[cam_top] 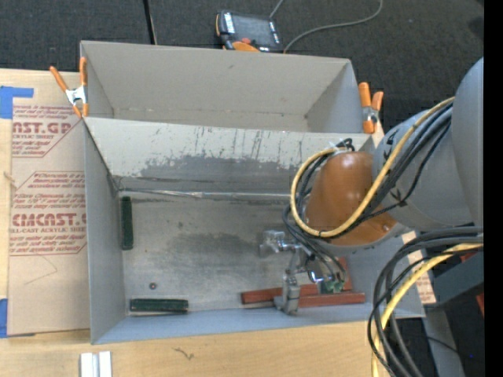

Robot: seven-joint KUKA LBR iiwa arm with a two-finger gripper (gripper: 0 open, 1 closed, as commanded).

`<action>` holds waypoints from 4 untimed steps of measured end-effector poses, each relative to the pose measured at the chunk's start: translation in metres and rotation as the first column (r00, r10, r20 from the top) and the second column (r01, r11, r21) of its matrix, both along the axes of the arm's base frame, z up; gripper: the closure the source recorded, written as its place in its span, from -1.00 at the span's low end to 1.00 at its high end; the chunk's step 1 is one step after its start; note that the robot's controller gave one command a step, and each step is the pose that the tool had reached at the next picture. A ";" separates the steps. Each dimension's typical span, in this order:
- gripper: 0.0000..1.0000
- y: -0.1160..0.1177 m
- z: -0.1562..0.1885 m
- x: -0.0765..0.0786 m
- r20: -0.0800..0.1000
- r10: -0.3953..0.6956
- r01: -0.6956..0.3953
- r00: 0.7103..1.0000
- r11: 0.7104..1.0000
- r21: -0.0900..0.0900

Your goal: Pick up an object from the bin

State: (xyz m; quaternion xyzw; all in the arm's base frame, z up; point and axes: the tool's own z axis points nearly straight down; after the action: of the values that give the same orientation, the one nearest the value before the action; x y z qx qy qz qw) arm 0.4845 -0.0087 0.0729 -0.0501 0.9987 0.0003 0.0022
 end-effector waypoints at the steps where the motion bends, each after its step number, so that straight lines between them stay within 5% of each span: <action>1: -1.00 -0.012 -0.002 -0.004 0.000 -0.127 0.127 0.992 0.992 0.002; 4: -1.00 0.005 -0.003 0.001 -0.003 -0.049 0.049 0.999 0.999 -0.002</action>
Offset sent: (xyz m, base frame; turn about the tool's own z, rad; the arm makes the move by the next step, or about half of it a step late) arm -0.0050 -0.0130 -0.0029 0.1285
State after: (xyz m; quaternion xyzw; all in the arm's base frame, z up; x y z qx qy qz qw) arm 0.4852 -0.0032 0.0700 -0.0255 0.9997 -0.0005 0.0004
